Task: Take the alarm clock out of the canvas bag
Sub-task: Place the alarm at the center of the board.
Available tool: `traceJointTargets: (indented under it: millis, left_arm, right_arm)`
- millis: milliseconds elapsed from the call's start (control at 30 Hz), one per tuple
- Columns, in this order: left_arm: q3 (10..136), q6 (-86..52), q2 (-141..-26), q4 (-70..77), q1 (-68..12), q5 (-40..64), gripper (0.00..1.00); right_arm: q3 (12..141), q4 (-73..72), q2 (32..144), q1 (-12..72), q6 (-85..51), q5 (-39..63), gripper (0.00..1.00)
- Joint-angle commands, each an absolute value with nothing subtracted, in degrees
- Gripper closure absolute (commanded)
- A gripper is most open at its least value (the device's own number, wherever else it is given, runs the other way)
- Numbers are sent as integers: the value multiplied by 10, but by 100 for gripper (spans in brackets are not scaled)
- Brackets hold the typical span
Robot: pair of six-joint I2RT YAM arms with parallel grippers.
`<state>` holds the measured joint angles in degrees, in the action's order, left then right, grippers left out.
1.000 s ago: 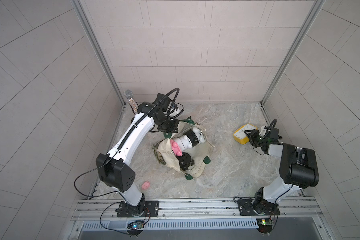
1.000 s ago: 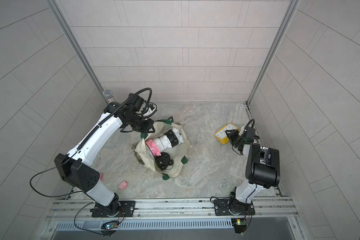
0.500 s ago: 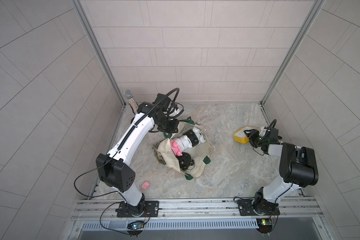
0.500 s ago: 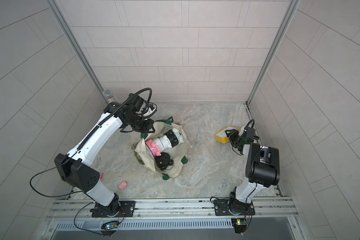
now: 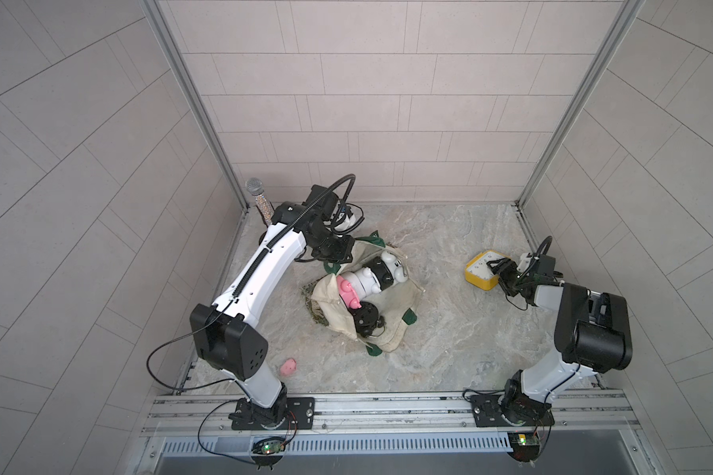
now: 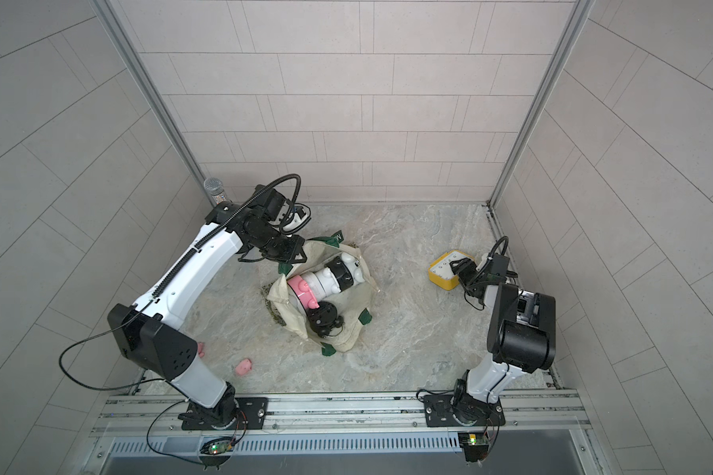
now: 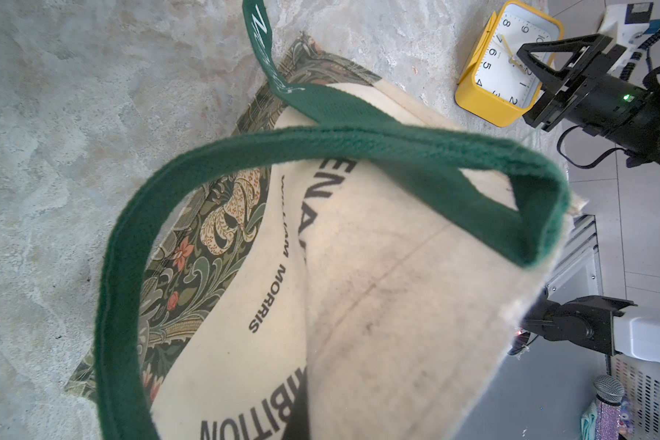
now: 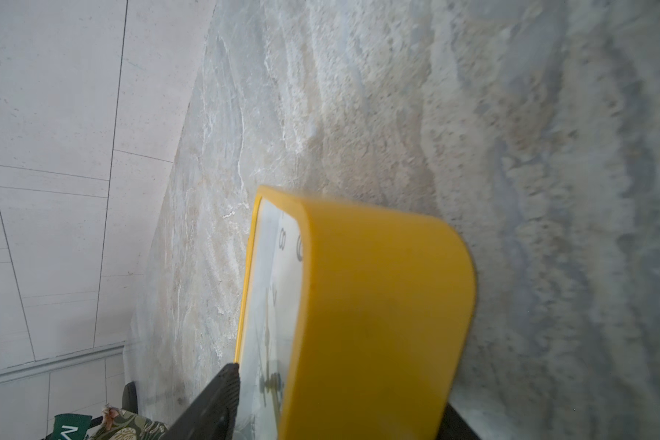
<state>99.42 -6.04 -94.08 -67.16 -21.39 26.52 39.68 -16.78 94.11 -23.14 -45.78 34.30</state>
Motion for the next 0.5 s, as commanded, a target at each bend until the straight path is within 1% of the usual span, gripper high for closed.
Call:
traceJointTargets:
  millis: [0, 100, 467]
  left_arm:
    - [1006, -63, -928, -666, -212, 269, 95]
    - [1006, -63, -926, -667, -212, 269, 95]
    - [999, -61, -923, -663, -212, 276, 95]
  right_arm:
    - [402, -156, 920, -243, -440, 324, 31]
    - [399, -151, 918, -250, -435, 316, 29]
    - [394, -144, 910, -261, -431, 322, 29]
